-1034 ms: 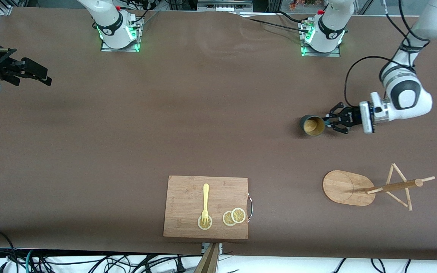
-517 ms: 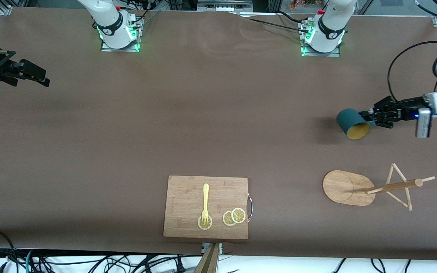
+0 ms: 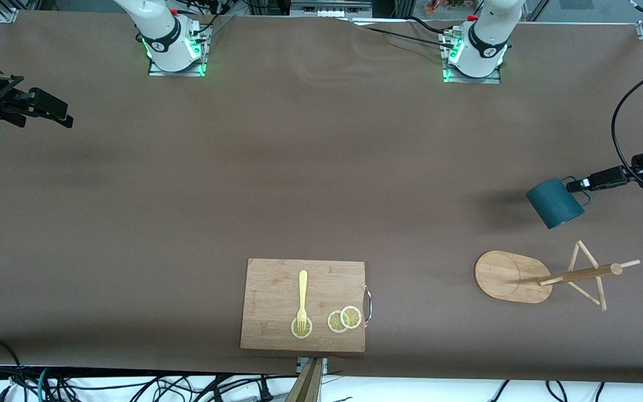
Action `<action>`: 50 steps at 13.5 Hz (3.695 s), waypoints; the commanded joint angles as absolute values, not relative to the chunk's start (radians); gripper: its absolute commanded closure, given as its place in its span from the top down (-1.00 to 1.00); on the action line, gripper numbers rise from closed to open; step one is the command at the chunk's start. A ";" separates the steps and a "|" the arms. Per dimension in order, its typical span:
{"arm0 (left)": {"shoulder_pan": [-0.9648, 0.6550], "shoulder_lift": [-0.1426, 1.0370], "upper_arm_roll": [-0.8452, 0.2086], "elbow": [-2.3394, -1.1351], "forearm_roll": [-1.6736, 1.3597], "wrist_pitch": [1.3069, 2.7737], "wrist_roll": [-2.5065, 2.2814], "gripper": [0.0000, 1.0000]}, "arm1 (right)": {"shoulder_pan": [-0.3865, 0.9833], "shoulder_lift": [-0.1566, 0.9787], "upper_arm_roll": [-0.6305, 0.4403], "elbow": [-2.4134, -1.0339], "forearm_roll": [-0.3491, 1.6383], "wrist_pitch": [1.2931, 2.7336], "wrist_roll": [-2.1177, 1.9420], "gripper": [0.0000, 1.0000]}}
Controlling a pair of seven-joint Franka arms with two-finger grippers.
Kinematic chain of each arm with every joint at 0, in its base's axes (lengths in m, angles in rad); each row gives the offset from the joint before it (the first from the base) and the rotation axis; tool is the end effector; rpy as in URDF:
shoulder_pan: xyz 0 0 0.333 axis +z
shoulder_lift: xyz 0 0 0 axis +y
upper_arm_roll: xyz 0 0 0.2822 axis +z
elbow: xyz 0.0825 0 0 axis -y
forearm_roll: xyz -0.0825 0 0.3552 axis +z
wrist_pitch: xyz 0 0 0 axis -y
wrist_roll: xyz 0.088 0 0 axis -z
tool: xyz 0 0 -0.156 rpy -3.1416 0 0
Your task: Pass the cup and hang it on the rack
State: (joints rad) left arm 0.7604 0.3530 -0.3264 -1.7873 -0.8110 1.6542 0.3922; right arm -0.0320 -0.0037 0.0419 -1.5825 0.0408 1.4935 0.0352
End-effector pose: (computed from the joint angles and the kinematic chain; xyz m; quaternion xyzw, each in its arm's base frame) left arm 0.5409 0.1425 0.3285 0.8678 0.1376 -0.0269 0.4767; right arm 0.5116 0.0117 0.5324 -0.9988 0.0119 0.0431 0.0193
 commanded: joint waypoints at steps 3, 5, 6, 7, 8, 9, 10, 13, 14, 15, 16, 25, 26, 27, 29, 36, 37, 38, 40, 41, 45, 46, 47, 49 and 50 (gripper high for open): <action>0.719 0.451 -0.331 -1.593 -0.752 1.631 0.088 -1.00 | -0.040 0.003 0.049 -1.563 0.028 1.479 0.040 1.00; 0.698 0.498 -0.333 -1.508 -0.724 1.625 0.028 -1.00 | -0.038 0.003 0.049 -1.563 0.028 1.479 0.040 1.00; 0.689 0.523 -0.330 -1.476 -0.721 1.620 0.017 -1.00 | -0.038 0.003 0.049 -1.563 0.028 1.479 0.040 1.00; 0.672 0.544 -0.328 -1.432 -0.689 1.618 0.012 -1.00 | -0.038 0.003 0.051 -1.563 0.028 1.479 0.040 1.00; 0.654 0.567 -0.330 -1.395 -0.645 1.615 -0.009 -1.00 | -0.038 0.003 0.049 -1.563 0.028 1.479 0.040 1.00; 0.646 0.595 -0.328 -1.359 -0.637 1.612 -0.041 -1.00 | -0.038 0.003 0.049 -1.563 0.028 1.479 0.040 1.00; 0.646 0.621 -0.328 -1.332 -0.635 1.609 -0.057 -1.00 | -0.038 0.003 0.051 -1.563 0.028 1.479 0.040 1.00; 0.647 0.655 -0.322 -1.295 -0.637 1.606 -0.109 -1.00 | -0.038 0.003 0.049 -1.563 0.029 1.479 0.038 1.00; 0.655 0.661 -0.321 -1.287 -0.649 1.606 -0.167 -1.00 | -0.038 0.003 0.051 -1.563 0.028 1.479 0.040 1.00; 0.657 0.667 -0.321 -1.264 -0.650 1.605 -0.216 -1.00 | -0.038 0.003 0.049 -1.563 0.028 1.479 0.038 1.00; 0.657 0.670 -0.321 -1.247 -0.660 1.598 -0.248 -1.00 | -0.038 0.003 0.051 -1.563 0.028 1.479 0.038 1.00; 0.657 0.667 -0.318 -1.236 -0.650 1.569 -0.285 1.00 | -0.038 0.003 0.051 -1.563 0.029 1.479 0.038 1.00; 0.650 0.661 -0.322 -1.235 -0.609 1.551 -0.282 1.00 | -0.038 0.003 0.049 -1.563 0.029 1.479 0.038 1.00; 0.643 0.647 -0.334 -1.212 -0.525 1.533 -0.266 1.00 | -0.038 0.003 0.049 -1.562 0.029 1.479 0.038 1.00; 0.563 0.593 -0.353 -1.201 -0.305 1.531 -0.213 1.00 | -0.038 0.003 0.049 -1.562 0.029 1.479 0.038 1.00; 0.332 0.459 -0.357 -1.207 0.087 1.496 -0.115 1.00 | -0.038 0.003 0.049 -1.563 0.029 1.479 0.040 1.00; 0.302 0.434 -0.357 -1.207 0.115 1.496 -0.094 1.00 | -0.038 0.003 0.049 -1.563 0.029 1.479 0.040 1.00; 0.281 0.410 -0.357 -1.218 0.118 1.494 -0.080 1.00 | -0.038 0.003 0.049 -1.563 0.029 1.479 0.040 1.00; 0.255 0.365 -0.359 -1.239 0.132 1.490 -0.072 1.00 | -0.038 0.003 0.051 -1.563 0.029 1.479 0.040 1.00; 0.247 0.345 -0.356 -1.241 0.132 1.493 -0.039 1.00 | -0.038 0.003 0.049 -1.563 0.029 1.479 0.040 1.00; 0.046 0.186 -0.116 -1.401 0.057 1.511 0.034 1.00 | -0.038 0.003 0.051 -1.563 0.029 1.479 0.040 1.00; 0.020 0.108 -0.080 -1.492 0.017 1.552 0.017 1.00 | -0.038 0.003 0.049 -1.563 0.029 1.479 0.040 1.00; -0.015 0.047 -0.045 -1.573 -0.015 1.609 0.015 1.00 | -0.038 0.003 0.051 -1.563 0.029 1.479 0.040 1.00; -0.043 0.020 -0.022 -1.611 -0.009 1.647 -0.006 1.00 | -0.038 0.003 0.049 -1.563 0.029 1.479 0.040 1.00; -0.044 0.018 -0.023 -1.608 0.004 1.647 -0.008 1.00 | -0.040 0.003 0.051 -1.563 0.029 1.479 0.040 1.00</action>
State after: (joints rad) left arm -0.0204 0.0774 -0.0482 -1.5247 0.0037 1.6043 -0.0088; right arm -0.0321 -0.0020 0.0424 -1.5822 0.0407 1.4932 0.0352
